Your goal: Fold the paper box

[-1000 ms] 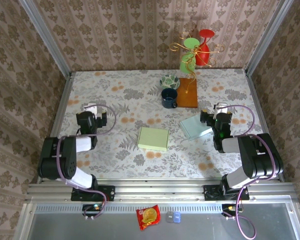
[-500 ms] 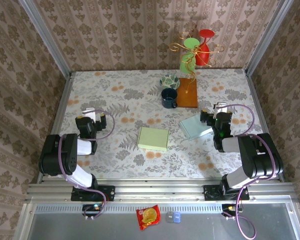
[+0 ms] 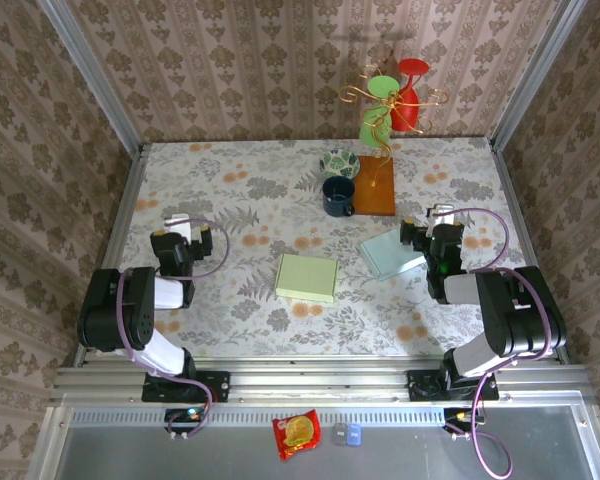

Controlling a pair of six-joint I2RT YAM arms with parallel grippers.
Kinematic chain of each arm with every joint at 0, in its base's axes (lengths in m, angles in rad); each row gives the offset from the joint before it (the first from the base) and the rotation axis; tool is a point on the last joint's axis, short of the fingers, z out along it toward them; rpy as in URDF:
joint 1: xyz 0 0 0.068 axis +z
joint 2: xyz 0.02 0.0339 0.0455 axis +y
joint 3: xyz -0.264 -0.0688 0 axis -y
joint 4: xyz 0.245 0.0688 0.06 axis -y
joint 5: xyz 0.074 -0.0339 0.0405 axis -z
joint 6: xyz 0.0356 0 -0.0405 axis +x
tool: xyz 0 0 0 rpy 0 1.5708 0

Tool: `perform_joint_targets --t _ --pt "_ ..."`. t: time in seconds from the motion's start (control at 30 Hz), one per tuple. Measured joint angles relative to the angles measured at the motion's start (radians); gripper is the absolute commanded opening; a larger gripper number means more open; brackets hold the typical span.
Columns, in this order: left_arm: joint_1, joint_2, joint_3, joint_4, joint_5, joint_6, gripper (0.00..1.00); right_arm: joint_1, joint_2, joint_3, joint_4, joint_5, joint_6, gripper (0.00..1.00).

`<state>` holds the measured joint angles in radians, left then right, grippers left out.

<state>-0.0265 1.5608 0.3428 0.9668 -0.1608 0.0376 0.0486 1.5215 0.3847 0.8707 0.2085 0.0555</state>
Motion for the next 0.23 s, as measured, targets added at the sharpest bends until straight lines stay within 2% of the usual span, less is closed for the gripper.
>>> perform_joint_targets --t 0.23 --pt "0.0 0.0 0.0 0.0 0.0 0.0 1.0 0.0 0.0 0.0 -0.005 0.0 0.0 1.0"
